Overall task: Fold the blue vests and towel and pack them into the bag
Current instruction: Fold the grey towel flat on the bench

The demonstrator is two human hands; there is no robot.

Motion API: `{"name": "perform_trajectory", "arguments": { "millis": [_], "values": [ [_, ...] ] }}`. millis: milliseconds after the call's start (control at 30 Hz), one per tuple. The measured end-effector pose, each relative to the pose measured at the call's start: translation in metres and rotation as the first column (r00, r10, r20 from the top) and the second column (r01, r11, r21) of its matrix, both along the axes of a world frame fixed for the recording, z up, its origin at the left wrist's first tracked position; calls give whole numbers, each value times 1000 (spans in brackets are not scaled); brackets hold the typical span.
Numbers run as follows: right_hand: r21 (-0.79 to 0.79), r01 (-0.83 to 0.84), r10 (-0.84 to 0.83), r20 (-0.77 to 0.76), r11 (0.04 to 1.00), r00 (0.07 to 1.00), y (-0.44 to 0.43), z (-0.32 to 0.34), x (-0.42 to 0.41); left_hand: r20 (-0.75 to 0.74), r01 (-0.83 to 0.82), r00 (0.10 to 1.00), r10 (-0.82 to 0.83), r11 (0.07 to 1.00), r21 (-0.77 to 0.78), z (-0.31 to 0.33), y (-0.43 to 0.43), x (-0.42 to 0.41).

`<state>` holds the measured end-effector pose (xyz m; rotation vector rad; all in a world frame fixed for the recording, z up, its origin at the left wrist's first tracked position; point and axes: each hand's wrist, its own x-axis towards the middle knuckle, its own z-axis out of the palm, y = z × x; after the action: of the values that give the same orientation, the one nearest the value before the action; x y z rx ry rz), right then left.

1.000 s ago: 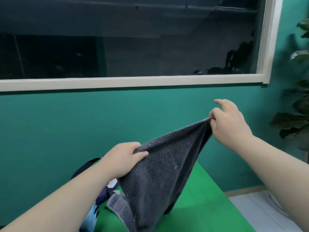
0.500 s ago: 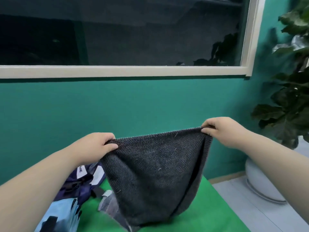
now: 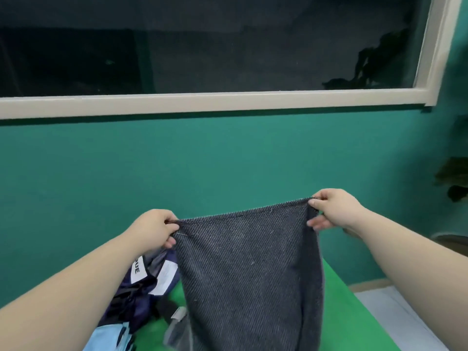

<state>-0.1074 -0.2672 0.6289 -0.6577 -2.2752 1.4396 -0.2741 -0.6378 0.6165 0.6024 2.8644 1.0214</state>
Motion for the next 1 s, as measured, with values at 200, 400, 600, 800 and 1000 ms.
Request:
{"name": "perform_trajectory", "arguments": {
  "millis": [200,400,600,800,1000],
  "values": [
    [52,114,-89,-351,992,932,24,68,-50,-278,-63,951,137,963,260,90,32,-31],
    [130,231,-120,-563,964,818,34,134,-21,-443,42,877,186,888,457,158,29,13],
    [165,235,-84,-622,958,778,14,139,58,-447,105,885,129,881,461,161,3,80],
    [241,118,11,-474,963,880,-4,81,151,-391,140,920,-20,949,281,111,-32,148],
    [257,-154,185,-100,954,978,-23,6,222,-106,192,978,-182,976,101,27,-67,198]
  ]
}}
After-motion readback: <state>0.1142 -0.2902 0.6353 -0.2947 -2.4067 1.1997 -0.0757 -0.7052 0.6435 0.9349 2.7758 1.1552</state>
